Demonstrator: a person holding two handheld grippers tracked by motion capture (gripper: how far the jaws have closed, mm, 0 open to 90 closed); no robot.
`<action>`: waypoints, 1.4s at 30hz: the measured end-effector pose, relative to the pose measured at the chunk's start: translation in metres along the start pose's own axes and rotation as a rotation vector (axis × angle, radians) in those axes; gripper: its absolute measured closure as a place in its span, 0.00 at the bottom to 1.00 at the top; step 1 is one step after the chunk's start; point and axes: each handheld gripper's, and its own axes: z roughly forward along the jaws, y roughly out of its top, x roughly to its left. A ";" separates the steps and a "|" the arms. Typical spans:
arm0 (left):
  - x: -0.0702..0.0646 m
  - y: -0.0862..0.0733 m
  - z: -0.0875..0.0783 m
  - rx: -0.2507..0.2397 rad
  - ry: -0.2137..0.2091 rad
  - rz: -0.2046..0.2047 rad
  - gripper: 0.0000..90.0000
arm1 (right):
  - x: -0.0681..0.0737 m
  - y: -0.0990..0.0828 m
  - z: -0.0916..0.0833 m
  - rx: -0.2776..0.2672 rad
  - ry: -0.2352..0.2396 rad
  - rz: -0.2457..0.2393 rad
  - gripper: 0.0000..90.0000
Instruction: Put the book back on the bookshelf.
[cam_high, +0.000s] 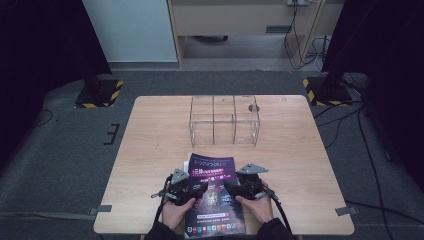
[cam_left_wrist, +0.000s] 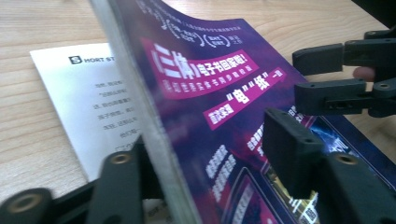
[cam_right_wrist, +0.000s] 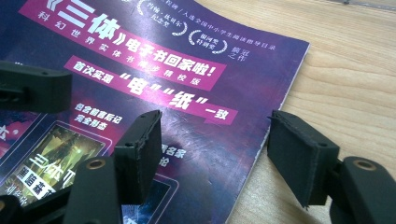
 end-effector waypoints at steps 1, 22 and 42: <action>0.001 0.000 -0.001 -0.001 0.007 -0.001 0.59 | 0.000 0.000 0.000 0.001 0.001 0.002 0.40; -0.004 0.012 -0.011 -0.024 -0.001 0.001 0.90 | -0.012 0.005 -0.014 -0.055 0.038 0.026 0.26; -0.018 0.024 -0.032 -0.168 -0.062 0.043 0.92 | -0.018 0.005 -0.024 -0.072 0.078 0.031 0.19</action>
